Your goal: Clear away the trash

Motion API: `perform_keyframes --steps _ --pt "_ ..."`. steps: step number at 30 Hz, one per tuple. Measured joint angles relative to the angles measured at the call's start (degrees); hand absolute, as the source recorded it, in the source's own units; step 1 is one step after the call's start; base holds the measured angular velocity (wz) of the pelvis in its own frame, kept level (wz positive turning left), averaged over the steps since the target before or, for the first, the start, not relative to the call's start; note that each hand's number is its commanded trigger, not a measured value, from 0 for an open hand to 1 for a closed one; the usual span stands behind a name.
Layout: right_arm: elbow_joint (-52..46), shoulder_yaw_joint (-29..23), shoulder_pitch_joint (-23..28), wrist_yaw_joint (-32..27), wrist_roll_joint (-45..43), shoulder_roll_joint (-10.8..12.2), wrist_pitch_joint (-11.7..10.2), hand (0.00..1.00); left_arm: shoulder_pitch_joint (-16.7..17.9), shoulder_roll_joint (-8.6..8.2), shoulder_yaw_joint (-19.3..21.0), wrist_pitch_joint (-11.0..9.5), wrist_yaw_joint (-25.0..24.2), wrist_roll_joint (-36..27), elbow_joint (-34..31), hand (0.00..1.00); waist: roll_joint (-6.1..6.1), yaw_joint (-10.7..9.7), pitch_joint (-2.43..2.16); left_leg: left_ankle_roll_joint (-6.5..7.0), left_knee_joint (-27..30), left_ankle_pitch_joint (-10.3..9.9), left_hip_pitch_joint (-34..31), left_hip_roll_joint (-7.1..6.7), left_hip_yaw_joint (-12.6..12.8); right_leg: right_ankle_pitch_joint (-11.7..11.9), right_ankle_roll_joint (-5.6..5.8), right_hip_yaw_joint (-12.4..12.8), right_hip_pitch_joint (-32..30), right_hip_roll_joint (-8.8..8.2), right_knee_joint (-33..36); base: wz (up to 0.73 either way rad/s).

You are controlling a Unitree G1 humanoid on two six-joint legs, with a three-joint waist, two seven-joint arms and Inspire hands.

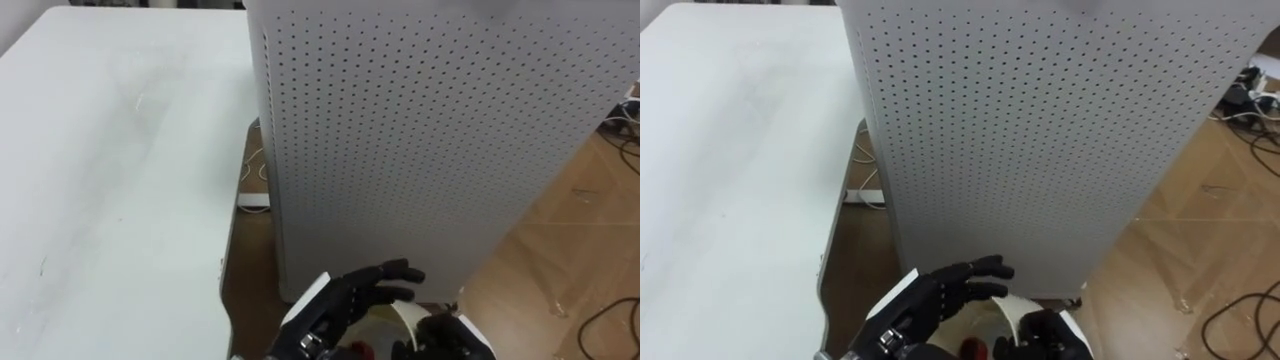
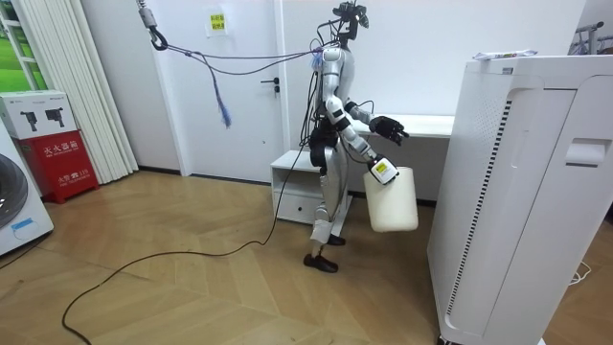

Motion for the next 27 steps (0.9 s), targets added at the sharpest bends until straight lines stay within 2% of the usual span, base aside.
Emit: perform_keyframes --steps 8,14,17,19,23,24,27 --pt "-0.8 0.1 0.1 0.4 0.2 -0.4 0.0 1.00 0.0 0.37 0.0 0.0 -0.9 -0.2 0.0 0.00 0.00 -0.1 -0.02 0.00 -0.5 0.0 1.0 -0.09 0.0 0.0 0.03 0.2 1.0 0.05 -0.6 0.00" --pt "-1.8 0.0 1.5 -0.3 0.2 -0.7 -0.2 1.00 -0.7 0.41 0.6 0.0 0.2 2.4 -1.7 0.00 0.00 -1.0 -0.09 0.04 -1.0 0.0 2.4 -0.27 0.1 -0.1 0.17 0.6 2.1 0.03 -0.8 -0.02" --pt "-5.1 -1.3 4.1 -1.1 0.0 -0.9 -0.2 1.00 -0.7 0.27 2.2 0.0 2.4 10.0 -6.4 0.00 0.25 -1.2 -0.32 0.04 -1.1 0.0 2.6 -0.26 0.2 -0.1 0.16 0.6 2.5 0.06 -1.3 0.01" --pt "-6.4 -2.4 6.4 -1.6 0.0 -1.0 -0.4 1.00 -1.2 0.27 2.9 -0.2 4.8 14.7 -9.5 0.00 0.73 -1.6 -0.70 0.11 -1.3 0.0 3.6 -0.30 0.2 -0.1 0.17 0.6 3.5 0.02 -1.6 0.00" --pt "-6.4 -3.0 8.3 -3.0 0.0 -1.1 -0.6 1.00 -1.2 0.13 3.3 -1.1 8.1 19.8 -10.7 0.00 1.36 -2.0 -1.12 0.10 -2.2 0.0 5.9 -0.30 0.5 -0.1 0.19 0.8 5.2 -0.01 -1.9 -0.08" --pt "-6.5 -3.7 8.8 -3.2 0.0 -1.1 -0.8 1.00 -1.2 0.19 3.3 -1.1 9.1 21.3 -11.2 0.00 1.63 -2.2 -1.29 0.11 -2.5 0.0 6.2 -0.28 1.1 -0.2 0.24 0.8 5.3 -0.08 -1.7 -0.17" --pt "-6.4 -5.1 9.4 -3.3 -0.2 -1.1 -0.8 1.00 -1.2 0.34 3.6 -1.3 11.2 24.4 -12.4 0.00 1.78 -2.2 -1.36 0.14 -3.2 0.0 7.9 -0.21 3.1 -0.2 0.29 2.3 5.1 -0.04 -1.0 -0.35"
